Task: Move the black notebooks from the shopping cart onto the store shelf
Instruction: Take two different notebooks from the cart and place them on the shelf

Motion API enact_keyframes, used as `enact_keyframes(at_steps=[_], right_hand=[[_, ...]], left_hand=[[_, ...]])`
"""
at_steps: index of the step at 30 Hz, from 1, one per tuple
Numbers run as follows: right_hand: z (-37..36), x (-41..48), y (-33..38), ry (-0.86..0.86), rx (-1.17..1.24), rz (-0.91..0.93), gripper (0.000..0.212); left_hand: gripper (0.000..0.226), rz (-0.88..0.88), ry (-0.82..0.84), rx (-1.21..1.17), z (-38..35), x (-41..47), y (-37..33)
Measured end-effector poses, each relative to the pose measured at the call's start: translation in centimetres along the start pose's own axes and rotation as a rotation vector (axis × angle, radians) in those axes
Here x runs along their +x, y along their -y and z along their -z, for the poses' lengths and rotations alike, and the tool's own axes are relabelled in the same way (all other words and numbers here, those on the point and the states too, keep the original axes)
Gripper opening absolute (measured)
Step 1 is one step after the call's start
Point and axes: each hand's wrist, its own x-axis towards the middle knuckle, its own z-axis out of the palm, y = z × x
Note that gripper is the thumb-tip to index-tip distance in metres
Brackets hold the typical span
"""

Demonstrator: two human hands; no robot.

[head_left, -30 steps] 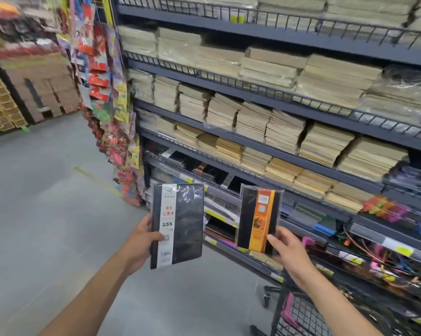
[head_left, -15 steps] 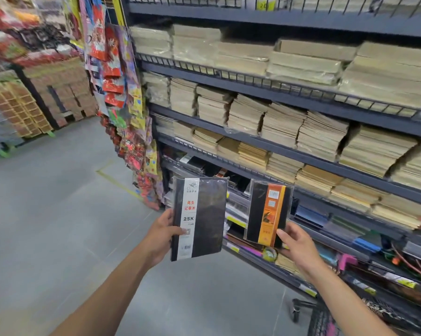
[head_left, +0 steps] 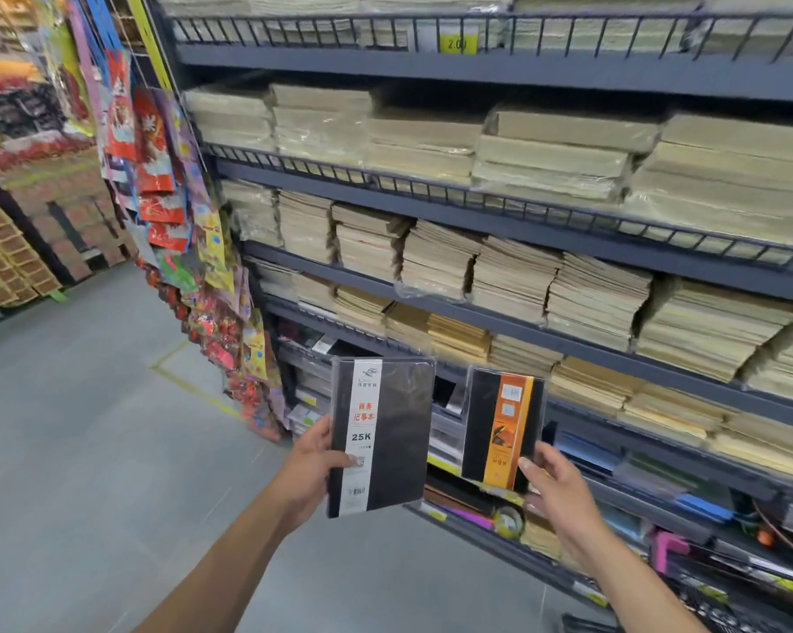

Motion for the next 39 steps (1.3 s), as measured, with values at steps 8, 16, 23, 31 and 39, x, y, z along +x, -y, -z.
enact_keyframes(at_steps=[8, 16, 23, 31, 39], right_hand=[[3.0, 1.7, 0.6, -0.125, 0.052, 0.006, 0.025], [4.2, 3.6, 0.3, -0.239, 0.057, 0.035, 0.033], [3.6, 9.0, -5.6, -0.274, 0.026, 0.137, 0.049], [1.7, 17.0, -14.3, -0.348, 0.038, 0.218, 0.032], [2.2, 25.6, -27.0, -0.442, -0.004, 0.417, 0.033]], left_hand=[[0.061, -0.002, 0.047, 0.028, -2.5, 4.3, -1.0], [0.055, 0.009, 0.114, 0.054, -4.4, 9.2, -0.9], [0.052, -0.019, 0.175, 0.073, -3.7, 15.4, 1.3], [0.053, -0.062, 0.254, 0.136, -1.5, 24.0, 8.3], [0.053, -0.183, 0.339, 0.169, 0.5, 32.4, 18.8]])
